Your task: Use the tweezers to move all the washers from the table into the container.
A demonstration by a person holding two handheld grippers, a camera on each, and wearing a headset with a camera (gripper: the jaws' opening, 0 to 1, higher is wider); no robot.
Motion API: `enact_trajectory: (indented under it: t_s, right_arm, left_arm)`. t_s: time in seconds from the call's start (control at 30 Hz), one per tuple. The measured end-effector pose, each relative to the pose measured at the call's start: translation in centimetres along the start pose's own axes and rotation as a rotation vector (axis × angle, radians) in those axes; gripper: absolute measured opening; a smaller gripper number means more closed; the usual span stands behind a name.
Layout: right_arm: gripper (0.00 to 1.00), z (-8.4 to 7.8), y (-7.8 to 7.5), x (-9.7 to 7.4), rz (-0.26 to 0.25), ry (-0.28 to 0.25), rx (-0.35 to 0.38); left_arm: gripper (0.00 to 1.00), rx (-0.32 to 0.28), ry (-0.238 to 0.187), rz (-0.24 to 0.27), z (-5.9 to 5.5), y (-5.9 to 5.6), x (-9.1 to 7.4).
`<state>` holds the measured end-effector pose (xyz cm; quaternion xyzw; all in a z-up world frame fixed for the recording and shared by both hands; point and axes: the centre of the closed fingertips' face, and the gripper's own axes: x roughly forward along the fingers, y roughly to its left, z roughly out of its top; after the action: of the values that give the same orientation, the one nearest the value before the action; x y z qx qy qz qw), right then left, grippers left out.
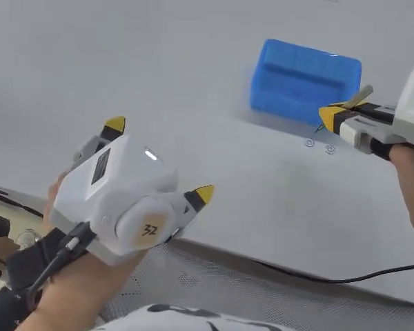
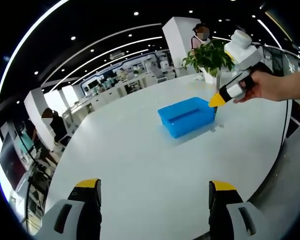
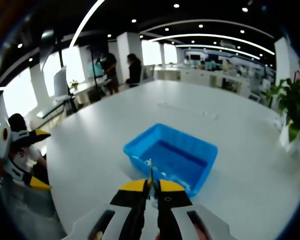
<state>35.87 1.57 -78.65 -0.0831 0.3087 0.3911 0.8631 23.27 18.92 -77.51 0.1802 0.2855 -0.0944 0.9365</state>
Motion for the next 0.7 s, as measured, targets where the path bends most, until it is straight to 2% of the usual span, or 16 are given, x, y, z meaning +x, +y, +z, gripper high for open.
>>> enact_trajectory:
  t_s: [0.2,0.33,0.7]
  right_arm:
    - [0.05,-1.1,-0.5,0.6,-0.018,0.016,0.011]
    - [0.05,-1.8,0.0,0.8,0.013,0.018,0.031]
    - [0.05,-2.2,0.5,1.5,0.021,0.039,-0.01]
  left_arm:
    - [0.91,0.003,0.002,-0.004,0.0,-0.1,0.0]
    - [0.91,0.004,0.005,-0.004,-0.1,-0.1,0.0]
    - [0.9,0.007,0.012,-0.002,-0.2,-0.1,0.0]
